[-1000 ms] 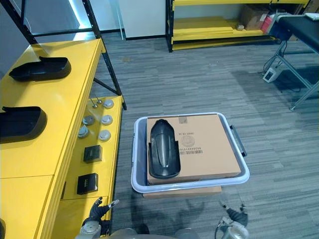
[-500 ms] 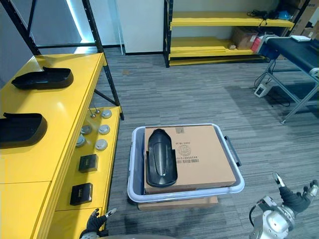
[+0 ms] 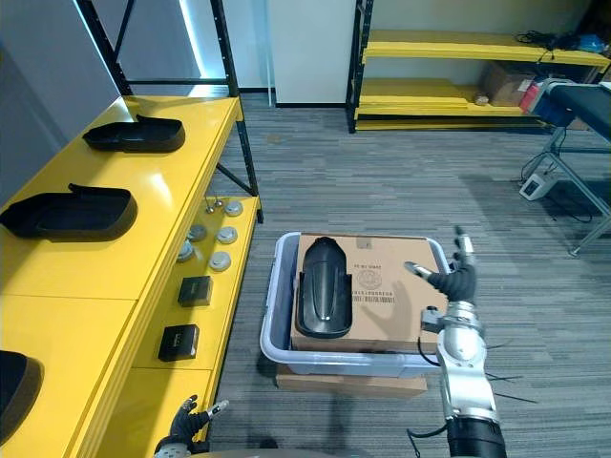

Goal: Walk over and take plastic housings, then place them on the shelf

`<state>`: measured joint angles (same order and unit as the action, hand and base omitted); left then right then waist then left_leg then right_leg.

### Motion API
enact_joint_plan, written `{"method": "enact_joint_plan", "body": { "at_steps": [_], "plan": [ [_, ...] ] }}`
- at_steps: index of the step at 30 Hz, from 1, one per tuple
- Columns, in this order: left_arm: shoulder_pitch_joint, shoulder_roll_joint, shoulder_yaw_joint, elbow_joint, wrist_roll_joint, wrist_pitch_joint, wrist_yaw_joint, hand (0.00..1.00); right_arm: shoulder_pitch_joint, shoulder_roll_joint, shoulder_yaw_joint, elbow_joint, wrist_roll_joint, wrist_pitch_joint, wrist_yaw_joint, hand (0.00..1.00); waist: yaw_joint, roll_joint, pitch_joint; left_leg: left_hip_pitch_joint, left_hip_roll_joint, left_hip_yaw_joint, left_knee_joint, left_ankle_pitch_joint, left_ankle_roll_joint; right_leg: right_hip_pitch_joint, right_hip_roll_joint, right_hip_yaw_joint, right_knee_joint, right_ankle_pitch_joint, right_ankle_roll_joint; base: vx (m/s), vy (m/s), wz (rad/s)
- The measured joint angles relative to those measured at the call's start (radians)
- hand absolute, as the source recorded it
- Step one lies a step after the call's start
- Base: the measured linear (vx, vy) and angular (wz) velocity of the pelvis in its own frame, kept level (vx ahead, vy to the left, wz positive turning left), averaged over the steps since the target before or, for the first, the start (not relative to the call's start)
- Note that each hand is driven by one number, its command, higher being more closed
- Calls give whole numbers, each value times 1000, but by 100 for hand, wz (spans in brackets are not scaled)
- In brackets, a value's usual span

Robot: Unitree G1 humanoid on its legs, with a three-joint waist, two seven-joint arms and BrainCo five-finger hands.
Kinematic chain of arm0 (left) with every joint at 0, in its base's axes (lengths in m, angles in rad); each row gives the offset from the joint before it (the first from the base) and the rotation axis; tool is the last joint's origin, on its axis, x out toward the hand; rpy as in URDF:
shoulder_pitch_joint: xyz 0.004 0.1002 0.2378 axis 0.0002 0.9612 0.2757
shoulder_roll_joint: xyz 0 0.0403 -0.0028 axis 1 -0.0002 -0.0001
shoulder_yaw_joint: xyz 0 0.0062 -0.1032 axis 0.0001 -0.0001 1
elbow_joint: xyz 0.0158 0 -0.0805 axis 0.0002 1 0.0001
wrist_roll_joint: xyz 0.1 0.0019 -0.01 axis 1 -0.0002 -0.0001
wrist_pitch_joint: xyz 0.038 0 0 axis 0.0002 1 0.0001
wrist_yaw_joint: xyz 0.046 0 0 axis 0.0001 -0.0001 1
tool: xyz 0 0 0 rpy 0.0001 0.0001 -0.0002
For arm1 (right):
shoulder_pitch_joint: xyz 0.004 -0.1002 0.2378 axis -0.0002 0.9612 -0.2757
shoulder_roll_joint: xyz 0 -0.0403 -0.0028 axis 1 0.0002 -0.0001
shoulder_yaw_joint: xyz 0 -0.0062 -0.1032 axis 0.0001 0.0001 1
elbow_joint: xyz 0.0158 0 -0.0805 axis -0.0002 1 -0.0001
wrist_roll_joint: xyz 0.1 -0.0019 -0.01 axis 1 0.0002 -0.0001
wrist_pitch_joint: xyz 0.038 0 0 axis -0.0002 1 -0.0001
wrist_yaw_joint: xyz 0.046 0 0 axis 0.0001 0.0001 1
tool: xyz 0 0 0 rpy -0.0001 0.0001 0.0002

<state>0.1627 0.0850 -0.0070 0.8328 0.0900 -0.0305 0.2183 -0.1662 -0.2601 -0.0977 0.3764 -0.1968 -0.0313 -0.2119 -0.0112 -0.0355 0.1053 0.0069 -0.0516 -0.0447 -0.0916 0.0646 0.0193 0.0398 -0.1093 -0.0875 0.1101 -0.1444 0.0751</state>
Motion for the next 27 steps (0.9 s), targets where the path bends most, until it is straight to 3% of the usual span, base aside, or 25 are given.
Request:
{"method": "enact_joint_plan", "body": {
  "at_steps": [6, 12, 16, 17, 22, 27],
  "plan": [
    [-28, -3, -3, -8, 0, 0, 3, 0, -140, 33, -4, 195, -101, 63, -13, 0, 24, 22, 54, -24, -15, -38, 5, 3, 2, 4, -12, -48, -12, 1, 1, 69, 0, 24],
    [-38, -7, -4, -49, -8, -11, 16, 0, -337, 66, -48, 416, -162, 123, -79, 0, 30, 34, 130, -74, -24, -63, 39, 3, 2, -14, -18, -77, -12, 8, 9, 11, 2, 18],
    [-62, -12, -30, -49, -17, -16, 39, 0, -442, 70, -99, 550, -200, 156, -113, 0, 51, 43, 155, -103, -24, -65, 44, 3, 2, -42, -18, -77, -11, 17, 9, -8, 3, 4],
    [-67, -16, -34, -48, -18, -16, 45, 0, -461, 74, -109, 570, -215, 166, -121, 100, 52, 44, 164, -105, -24, -66, 50, 3, 1, -41, -18, -78, -11, 23, 9, -32, 24, 1],
    [-81, -21, -42, -46, -33, -16, 48, 0, -532, 71, -180, 631, -259, 206, -156, 100, 52, 45, 179, -116, -28, -84, 57, 3, 2, -43, -20, -87, -11, 37, 9, -31, 21, 7],
    [-105, -20, -59, -25, -40, -13, 50, 0, -554, 56, -180, 640, -255, 204, -156, 100, 52, 45, 194, -114, -31, -85, 28, 27, -4, -46, -24, -94, -25, 37, 9, -59, 4, 1]
  ]
}}
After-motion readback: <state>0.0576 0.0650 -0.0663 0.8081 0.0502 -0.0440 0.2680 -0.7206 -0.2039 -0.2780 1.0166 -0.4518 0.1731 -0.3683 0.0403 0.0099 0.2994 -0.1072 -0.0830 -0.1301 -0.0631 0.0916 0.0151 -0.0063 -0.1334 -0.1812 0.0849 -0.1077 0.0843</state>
